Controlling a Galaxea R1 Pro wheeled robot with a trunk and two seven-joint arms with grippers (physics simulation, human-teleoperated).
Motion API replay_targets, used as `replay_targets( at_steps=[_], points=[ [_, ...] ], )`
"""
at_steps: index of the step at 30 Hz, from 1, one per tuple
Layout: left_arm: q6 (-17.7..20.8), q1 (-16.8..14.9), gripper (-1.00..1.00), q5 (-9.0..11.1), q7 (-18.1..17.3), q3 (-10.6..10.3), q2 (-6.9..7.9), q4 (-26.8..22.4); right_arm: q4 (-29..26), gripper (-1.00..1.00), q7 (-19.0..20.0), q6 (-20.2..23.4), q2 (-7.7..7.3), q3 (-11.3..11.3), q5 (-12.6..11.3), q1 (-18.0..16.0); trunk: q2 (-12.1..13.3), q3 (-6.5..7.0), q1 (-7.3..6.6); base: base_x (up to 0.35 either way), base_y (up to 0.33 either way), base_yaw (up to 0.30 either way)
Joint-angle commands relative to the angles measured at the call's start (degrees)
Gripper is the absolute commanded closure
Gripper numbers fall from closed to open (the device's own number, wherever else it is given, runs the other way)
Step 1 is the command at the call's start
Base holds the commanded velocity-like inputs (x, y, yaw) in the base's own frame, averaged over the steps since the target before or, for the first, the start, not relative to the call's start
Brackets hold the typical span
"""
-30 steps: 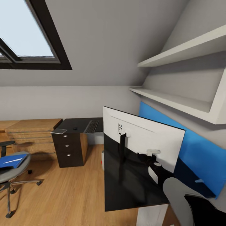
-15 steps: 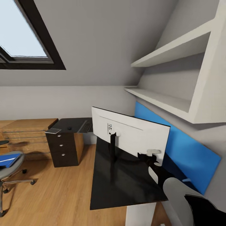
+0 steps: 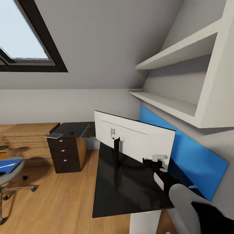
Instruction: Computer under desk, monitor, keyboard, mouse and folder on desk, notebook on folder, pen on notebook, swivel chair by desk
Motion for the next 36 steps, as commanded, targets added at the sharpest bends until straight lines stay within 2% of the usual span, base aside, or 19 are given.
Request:
replay_targets(
  at_steps=[1,3,4,6,11,16,36],
  points=[
    [-0.14,0.02,-1.0,1.33,0.43,-0.46,0.14,-0.11,0.06,-1.0,-0.1,-0.19,0.05,-0.34,0.34,-0.06,-0.05,-0.07,0.01,0.0,0.0,0.0],
    [-0.17,0.02,-1.0,2.33,0.43,-0.44,0.32,-0.11,0.06,-1.0,-0.1,-0.19,0.01,-0.34,0.33,-0.06,-0.05,-0.07,0.01,0.0,0.0,0.0],
    [-0.17,0.02,-1.0,3.88,0.43,-0.38,0.95,-0.12,0.06,-1.0,-0.1,-0.19,0.0,-0.34,0.31,-0.06,-0.05,-0.07,0.01,0.0,0.0,0.0],
    [-0.19,0.02,-1.0,5.46,0.43,-0.31,1.56,-0.12,0.06,-1.0,-0.1,-0.19,0.0,-0.34,0.32,-0.04,-0.05,-0.07,0.01,0.0,0.0,0.0],
    [-0.19,0.02,-1.0,7.73,0.43,-0.25,2.12,-0.12,0.1,-1.0,-0.1,-0.21,0.02,-0.34,0.3,-0.05,-0.05,-0.07,0.01,0.051,0.0,0.0],
    [-0.21,0.02,-1.0,8.3,0.42,-0.24,2.2,-0.12,0.09,-1.0,-0.1,-0.22,0.02,-0.34,0.33,-0.06,-0.05,-0.07,0.01,0.222,0.0,0.0],
    [-0.21,0.02,-1.0,8.31,0.34,-0.23,2.21,-0.12,0.14,-1.0,-0.1,-0.28,0.05,-0.34,0.35,-0.06,-0.05,-0.07,0.01,0.144,-0.028,0.0]
  ],
)
